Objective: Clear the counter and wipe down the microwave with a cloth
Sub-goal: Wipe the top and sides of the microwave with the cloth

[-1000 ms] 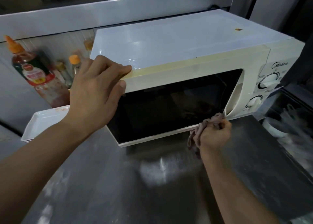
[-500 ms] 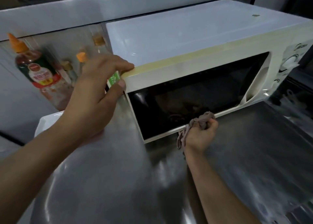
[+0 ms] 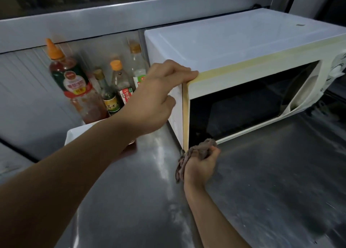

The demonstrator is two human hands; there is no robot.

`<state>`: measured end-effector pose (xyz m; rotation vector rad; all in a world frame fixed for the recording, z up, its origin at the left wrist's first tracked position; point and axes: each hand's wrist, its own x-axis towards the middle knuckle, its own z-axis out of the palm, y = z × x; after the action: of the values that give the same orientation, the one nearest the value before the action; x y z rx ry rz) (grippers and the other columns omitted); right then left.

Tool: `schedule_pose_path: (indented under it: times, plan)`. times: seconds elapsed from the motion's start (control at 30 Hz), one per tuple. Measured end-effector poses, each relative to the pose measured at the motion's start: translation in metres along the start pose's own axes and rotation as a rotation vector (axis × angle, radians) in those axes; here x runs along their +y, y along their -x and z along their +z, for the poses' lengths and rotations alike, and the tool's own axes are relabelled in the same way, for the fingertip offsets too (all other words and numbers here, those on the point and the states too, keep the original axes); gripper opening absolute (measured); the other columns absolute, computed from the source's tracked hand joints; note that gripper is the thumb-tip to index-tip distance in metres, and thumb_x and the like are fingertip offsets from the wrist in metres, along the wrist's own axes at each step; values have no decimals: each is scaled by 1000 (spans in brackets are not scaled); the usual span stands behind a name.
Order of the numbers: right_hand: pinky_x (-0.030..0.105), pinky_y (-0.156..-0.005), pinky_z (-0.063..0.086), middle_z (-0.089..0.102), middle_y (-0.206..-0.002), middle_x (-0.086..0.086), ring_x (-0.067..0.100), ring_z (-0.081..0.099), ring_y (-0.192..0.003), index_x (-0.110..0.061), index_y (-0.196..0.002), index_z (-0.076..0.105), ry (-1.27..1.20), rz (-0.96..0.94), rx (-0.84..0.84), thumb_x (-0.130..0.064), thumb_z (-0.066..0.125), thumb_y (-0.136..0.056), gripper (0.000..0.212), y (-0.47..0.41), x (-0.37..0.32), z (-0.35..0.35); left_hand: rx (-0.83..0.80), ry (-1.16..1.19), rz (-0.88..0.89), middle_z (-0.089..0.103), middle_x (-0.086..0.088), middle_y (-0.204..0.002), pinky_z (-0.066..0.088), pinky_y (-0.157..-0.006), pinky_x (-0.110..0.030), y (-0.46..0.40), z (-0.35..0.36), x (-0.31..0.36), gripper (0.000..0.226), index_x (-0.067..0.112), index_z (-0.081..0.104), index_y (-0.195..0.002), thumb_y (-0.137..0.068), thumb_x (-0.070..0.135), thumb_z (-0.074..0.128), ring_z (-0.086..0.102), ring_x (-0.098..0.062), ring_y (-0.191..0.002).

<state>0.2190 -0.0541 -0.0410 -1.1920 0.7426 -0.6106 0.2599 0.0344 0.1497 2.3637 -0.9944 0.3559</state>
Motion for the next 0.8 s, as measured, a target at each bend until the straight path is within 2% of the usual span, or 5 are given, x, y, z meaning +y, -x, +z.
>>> schedule_pose_path:
  times: [0.33, 0.47, 0.53, 0.63, 0.8]
  plan:
    - [22, -44, 48, 54, -68, 15, 14, 59, -49, -15, -86, 40, -1, 6, -161, 14, 33, -89, 30, 24, -10, -2, -44, 44, -35, 48, -4, -130, 25, -102, -18, -5, -4, -2, 74, 16, 50, -135, -72, -22, 40, 37, -22, -125]
    - [36, -60, 56, 62, -89, 21, 23, 65, -68, -20, -90, 52, 115, 32, -237, 6, 50, -89, 26, 32, -25, -23, -81, 54, -27, 50, -7, -130, 31, -108, -33, -7, -11, 0, 75, 13, 50, -134, -69, -23, 40, 41, -26, -124]
    - [31, -82, 55, 57, -111, 11, 12, 63, -90, -25, -96, 56, 254, -134, -146, -2, 58, -87, 25, 36, -43, -33, -105, 62, -32, 51, -8, -131, 32, -109, -37, -9, -15, 2, 73, 10, 51, -133, -69, -24, 41, 43, -26, -126]
    - [5, -89, 41, 46, -121, -2, -4, 52, -104, -25, -104, 60, 241, -481, -56, -5, 63, -84, 29, 39, -86, -35, -126, 93, -61, 50, -5, -137, 29, -113, -33, -8, -22, 1, 70, 9, 54, -130, -70, -24, 40, 40, -20, -132]
    - [13, -94, 41, 43, -120, 5, 11, 48, -110, -4, -97, 63, 288, -801, -83, 2, 68, -76, 23, 30, -127, 3, -105, 113, -82, 46, -1, -142, 24, -111, -18, -9, -26, 0, 67, 10, 56, -126, -71, -24, 39, 35, -13, -136]
